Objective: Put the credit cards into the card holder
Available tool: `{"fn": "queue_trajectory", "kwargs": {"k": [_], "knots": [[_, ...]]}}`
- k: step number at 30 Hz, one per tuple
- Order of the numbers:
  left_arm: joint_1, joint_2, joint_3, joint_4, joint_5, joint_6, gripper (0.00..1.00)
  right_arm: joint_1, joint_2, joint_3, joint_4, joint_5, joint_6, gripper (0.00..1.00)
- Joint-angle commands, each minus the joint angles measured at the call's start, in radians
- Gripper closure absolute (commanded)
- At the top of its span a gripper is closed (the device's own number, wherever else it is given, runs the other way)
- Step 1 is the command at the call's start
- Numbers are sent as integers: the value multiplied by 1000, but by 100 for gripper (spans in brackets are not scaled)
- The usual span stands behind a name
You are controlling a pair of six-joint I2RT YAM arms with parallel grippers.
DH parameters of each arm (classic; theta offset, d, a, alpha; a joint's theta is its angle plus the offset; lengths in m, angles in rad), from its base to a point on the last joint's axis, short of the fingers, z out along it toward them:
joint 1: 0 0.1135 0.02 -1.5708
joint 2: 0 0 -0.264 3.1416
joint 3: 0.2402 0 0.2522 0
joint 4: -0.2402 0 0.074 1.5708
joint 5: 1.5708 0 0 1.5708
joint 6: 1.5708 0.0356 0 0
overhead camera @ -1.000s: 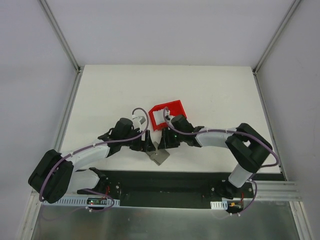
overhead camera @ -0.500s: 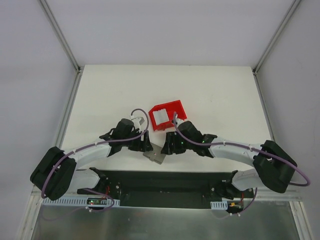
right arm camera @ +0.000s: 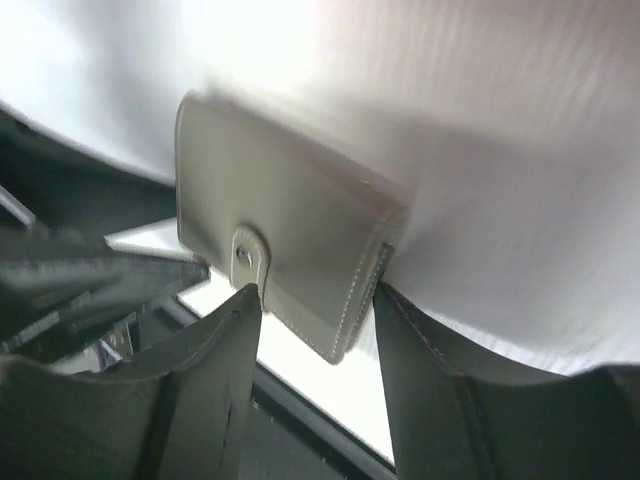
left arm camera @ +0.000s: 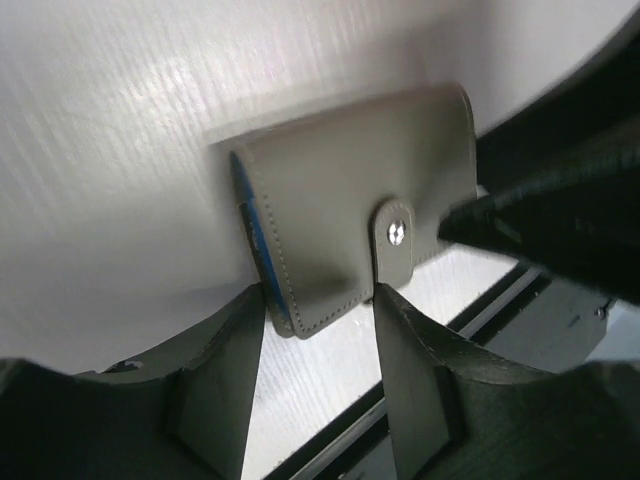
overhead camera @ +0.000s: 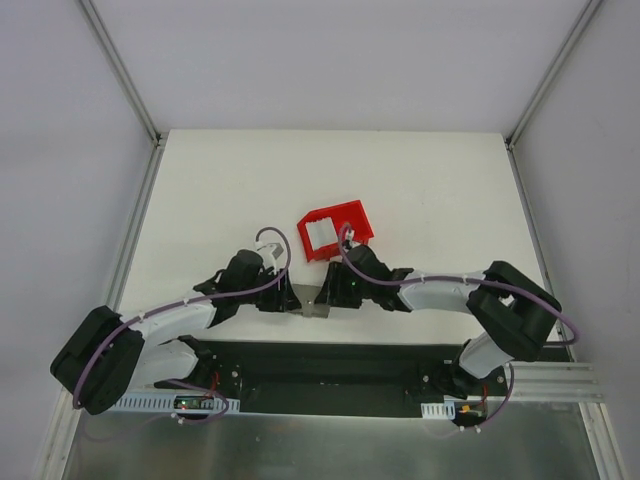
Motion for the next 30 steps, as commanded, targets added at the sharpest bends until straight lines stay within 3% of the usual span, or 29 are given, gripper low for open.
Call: {"fn": "queue_trajectory", "kwargs": {"k": [1,7,9,12,16,21,26,27,30], "knots": [[-87,-19,-68,78,43,-120,55,-62,56,100,-10,-9,-86,50],[-187,-79,-105,104,27,-193,59,-139,29,175,-237,3,-259,49],[-193,-111,-96,22,-8,-183,59,-140,-19,158,-274,23,-272,47],[-192,-200,-61,-116,-147,-140,45,-139,-103,97,-280,45,-218,45],[-170,-274,23,-230,-288,-54,29,-110,-191,-36,-146,49,-64,43],[-20,-93,187,-236,-111,84,20,-4,-196,-72,-96,133,73,41],[61,123,260,-184,21,181,26,57,-159,-83,-32,236,168,41],[72,172,267,-184,47,187,31,59,-141,-80,-18,232,182,41],[77,202,225,-118,72,176,32,57,-81,-58,14,218,196,41]]}}
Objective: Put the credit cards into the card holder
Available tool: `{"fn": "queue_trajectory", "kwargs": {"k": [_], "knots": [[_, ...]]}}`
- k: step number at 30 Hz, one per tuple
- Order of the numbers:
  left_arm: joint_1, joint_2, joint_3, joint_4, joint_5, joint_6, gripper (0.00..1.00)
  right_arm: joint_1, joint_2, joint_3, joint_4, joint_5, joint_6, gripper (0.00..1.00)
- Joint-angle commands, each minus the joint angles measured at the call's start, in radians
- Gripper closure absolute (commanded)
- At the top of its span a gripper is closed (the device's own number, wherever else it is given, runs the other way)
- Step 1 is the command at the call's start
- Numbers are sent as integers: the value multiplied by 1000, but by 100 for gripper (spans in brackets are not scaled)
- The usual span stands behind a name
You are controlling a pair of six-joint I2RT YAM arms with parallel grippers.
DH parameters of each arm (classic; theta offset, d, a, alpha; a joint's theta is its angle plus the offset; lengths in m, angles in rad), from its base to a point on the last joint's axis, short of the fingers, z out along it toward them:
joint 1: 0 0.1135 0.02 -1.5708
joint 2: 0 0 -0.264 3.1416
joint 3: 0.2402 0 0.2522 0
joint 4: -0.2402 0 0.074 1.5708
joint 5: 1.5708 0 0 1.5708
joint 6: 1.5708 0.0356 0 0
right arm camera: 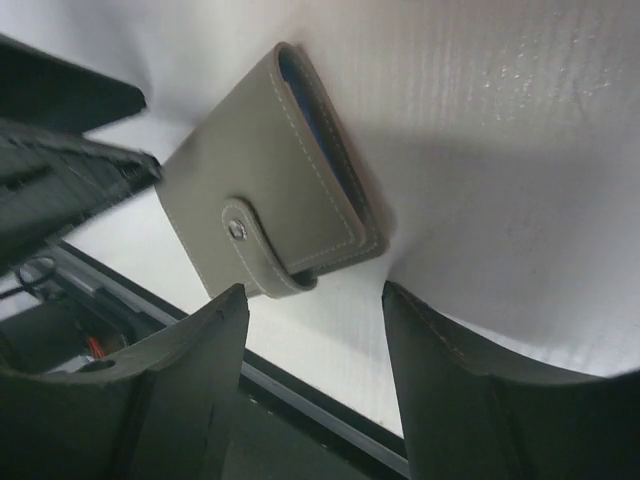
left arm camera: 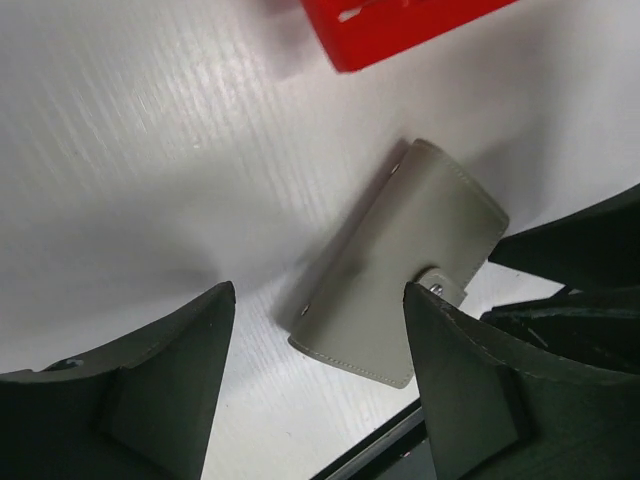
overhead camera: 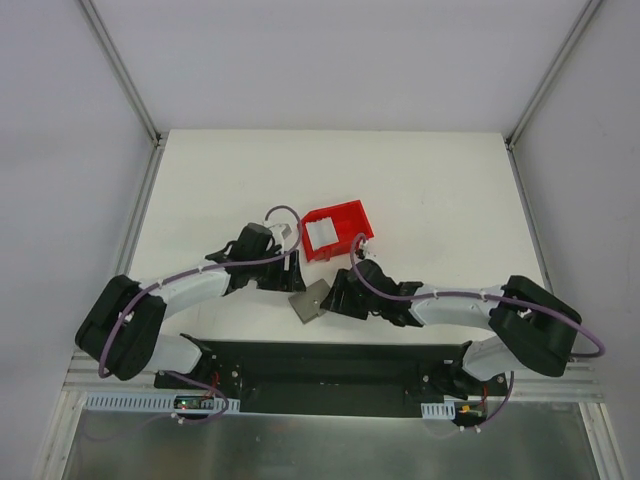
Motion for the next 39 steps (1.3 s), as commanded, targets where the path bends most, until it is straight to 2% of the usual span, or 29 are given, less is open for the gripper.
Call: {"fn": "queue_trajectory", "kwargs": {"k": [1,6,12,16,19,22,25,29,32,36,39], "knots": [[14,55,-32,64,134,59,32,3,77,33,84,41,77,41],[16,117,-78,150,244,29,39,-10,139,52,130,31,80,41],[16,123,-163,280,340,-33,64,-69,179,6,251,-23,70,43],[16,66,-203,325,344,-76,68,-90,205,0,271,-98,61,45],[16,34,-203,327,338,-77,74,-89,222,-2,292,-133,46,47],[16,32,-176,288,312,-53,89,-92,175,-32,296,-126,-11,47],[18,55,-124,218,314,8,100,-109,65,-80,292,-130,-142,50],[19,109,-52,164,356,87,100,-115,-57,-48,185,-190,-372,50],[19,179,13,126,442,175,100,-130,-87,1,116,-273,-498,50],[19,279,73,78,563,280,100,-178,-55,72,73,-386,-610,51],[19,302,76,58,573,314,100,-221,-9,119,13,-455,-675,53]]}}
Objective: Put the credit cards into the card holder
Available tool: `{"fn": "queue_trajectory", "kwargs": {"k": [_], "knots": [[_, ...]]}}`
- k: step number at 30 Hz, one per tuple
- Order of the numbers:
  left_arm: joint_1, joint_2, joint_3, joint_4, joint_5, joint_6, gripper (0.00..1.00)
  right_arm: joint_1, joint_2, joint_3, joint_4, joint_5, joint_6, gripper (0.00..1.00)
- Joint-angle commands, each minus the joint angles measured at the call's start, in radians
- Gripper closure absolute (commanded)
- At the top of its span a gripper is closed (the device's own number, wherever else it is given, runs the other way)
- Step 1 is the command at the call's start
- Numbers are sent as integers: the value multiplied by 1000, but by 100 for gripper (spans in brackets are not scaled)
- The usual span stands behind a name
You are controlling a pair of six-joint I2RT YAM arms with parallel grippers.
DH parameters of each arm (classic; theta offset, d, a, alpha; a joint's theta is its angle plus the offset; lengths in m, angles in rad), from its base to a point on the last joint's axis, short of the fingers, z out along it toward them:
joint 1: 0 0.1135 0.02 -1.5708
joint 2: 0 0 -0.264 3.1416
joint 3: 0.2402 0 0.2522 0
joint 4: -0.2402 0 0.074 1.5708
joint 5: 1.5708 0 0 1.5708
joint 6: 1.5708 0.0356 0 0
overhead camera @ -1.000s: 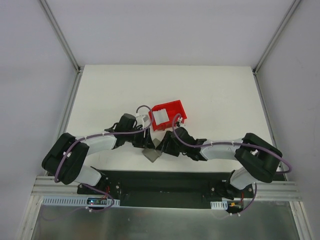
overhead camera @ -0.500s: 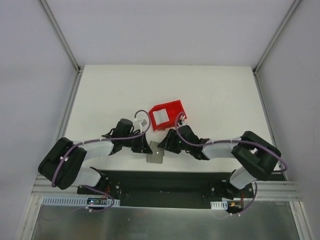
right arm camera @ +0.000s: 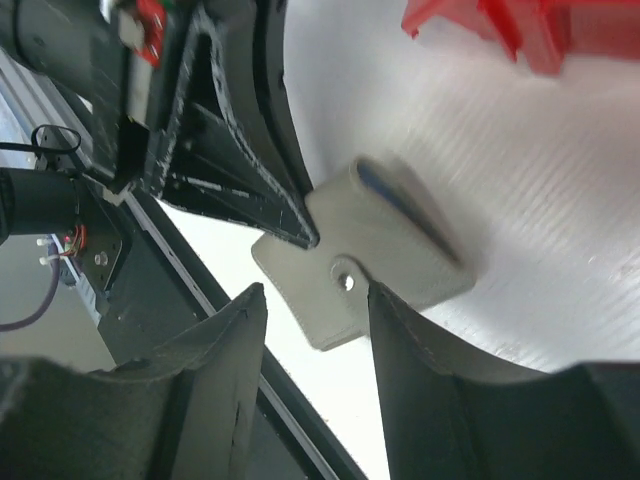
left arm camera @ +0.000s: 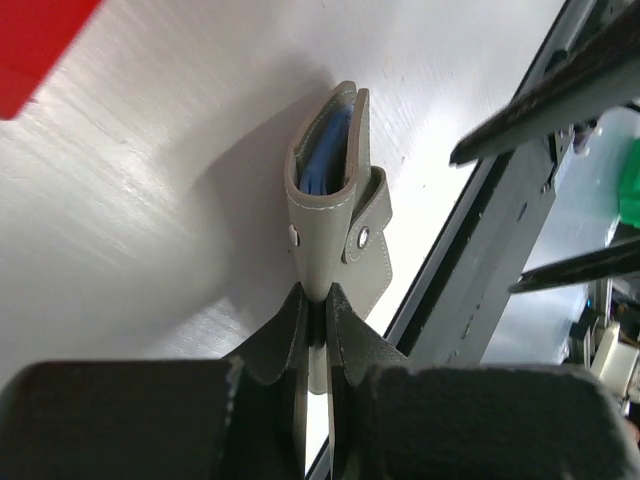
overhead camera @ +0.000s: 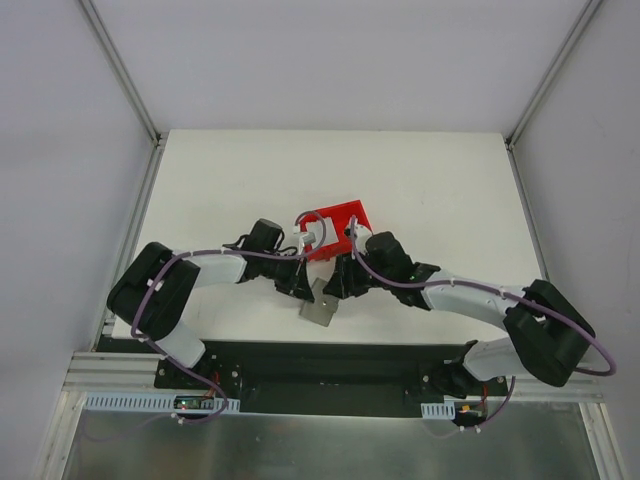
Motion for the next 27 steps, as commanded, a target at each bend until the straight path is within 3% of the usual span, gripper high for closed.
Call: {"fn": "queue_trajectory", "kwargs": {"k": [1,9,27], "knots": [[-2,36,22,-78,96,133,100,-56,49,88,-83,-163,-178,53],[-2,88,66,-116,107,168,100,-80,143,113,-77,-321,-212,56],[-2,91,79,-124,107,191,100,-54,284,87,-95,-393,-215,60]]}}
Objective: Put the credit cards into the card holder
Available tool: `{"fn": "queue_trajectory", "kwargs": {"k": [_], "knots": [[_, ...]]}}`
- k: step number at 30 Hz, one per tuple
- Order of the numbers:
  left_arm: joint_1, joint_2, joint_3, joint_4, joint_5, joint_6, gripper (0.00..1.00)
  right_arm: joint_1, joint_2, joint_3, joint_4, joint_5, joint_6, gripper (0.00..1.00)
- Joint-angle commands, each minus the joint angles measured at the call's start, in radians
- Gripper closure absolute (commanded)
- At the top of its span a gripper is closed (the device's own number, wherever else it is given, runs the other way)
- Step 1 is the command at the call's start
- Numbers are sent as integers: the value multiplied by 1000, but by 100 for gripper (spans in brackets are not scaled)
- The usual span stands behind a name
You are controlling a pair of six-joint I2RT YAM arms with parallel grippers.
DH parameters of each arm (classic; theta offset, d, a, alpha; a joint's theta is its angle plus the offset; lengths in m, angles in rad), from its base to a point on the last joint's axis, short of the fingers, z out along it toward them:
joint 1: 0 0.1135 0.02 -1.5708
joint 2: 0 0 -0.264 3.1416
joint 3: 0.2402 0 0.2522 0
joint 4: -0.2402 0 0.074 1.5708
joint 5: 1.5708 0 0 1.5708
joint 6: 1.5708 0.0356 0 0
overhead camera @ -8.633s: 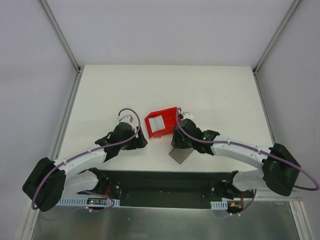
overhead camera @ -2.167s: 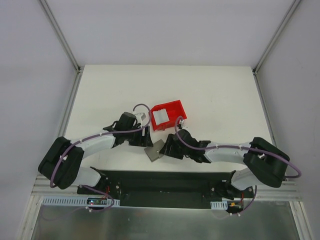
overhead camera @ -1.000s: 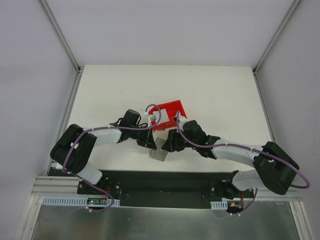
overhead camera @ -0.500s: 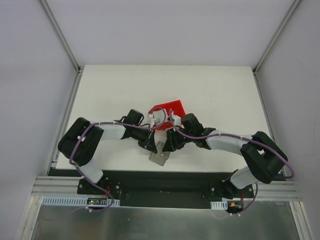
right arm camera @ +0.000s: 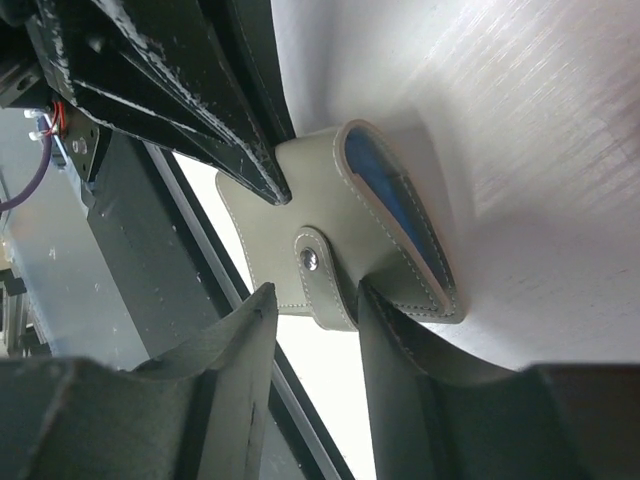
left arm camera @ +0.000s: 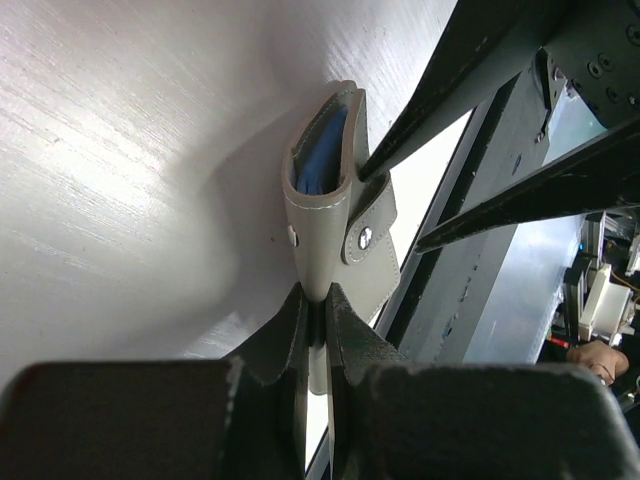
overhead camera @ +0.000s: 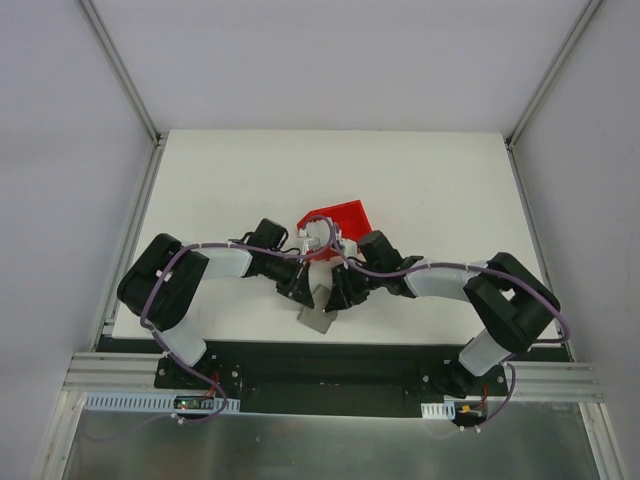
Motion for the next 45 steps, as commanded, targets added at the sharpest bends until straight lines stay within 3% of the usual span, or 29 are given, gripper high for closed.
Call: {"fn": "queue_trajectory", "kwargs": {"k": [1,6,14,20,23,32,35,39,45], "knots": [[-3,-5,15,-17,-15,52,100,31,51,10,-18,-78,-29,62],[-3,-8,24,-17,-83,26,100,68,84,38,-18,-136,-23,65],[-3,-24,9,45,-153,-88,100,131,140,96,-33,-98,11,71],[-3,-59,-53,102,-277,-183,100,175,150,93,-12,-67,13,95],[0,-60,-90,127,-366,-243,100,180,113,58,69,-130,19,99],[48,-66,-123,151,-456,-310,100,188,45,-13,117,-284,0,99],[52,-88,-123,141,-442,-297,100,186,47,-37,92,-238,8,92],[52,-157,-162,130,-439,-301,100,175,12,-85,82,-148,52,71],[52,-229,-226,130,-439,-317,100,120,-31,-117,37,-30,89,70]]}}
